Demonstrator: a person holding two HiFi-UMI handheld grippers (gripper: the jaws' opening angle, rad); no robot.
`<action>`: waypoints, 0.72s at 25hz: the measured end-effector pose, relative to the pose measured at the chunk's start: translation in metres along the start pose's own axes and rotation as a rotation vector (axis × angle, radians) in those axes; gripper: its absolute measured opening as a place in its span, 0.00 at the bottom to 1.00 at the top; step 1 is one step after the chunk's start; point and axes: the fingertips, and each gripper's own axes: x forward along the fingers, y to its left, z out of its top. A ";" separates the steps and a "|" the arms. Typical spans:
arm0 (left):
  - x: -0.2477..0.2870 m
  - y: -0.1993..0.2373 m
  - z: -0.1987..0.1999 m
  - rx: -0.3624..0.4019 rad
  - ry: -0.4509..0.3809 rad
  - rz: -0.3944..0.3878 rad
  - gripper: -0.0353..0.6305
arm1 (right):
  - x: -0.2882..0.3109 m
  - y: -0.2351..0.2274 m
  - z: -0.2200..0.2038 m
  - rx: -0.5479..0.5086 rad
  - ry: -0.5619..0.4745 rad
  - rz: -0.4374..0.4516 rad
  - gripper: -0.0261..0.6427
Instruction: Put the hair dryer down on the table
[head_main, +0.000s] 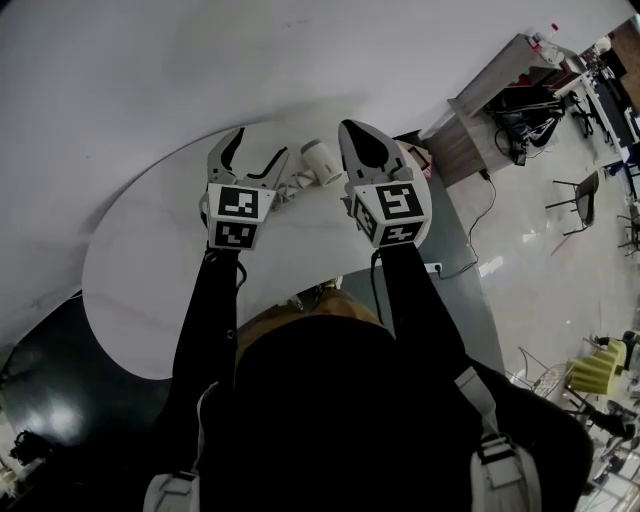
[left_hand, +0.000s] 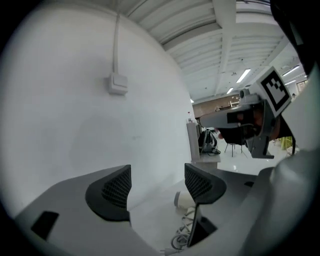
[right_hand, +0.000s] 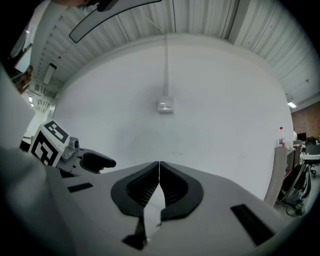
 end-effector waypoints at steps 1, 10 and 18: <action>-0.009 0.002 0.008 0.002 -0.029 0.008 0.58 | -0.003 0.004 0.002 0.004 -0.006 -0.002 0.08; -0.090 0.014 0.054 -0.046 -0.202 0.032 0.58 | -0.022 0.053 0.018 -0.006 -0.041 0.025 0.08; -0.111 0.027 0.053 -0.078 -0.247 0.047 0.29 | -0.020 0.078 0.020 -0.023 -0.053 0.046 0.08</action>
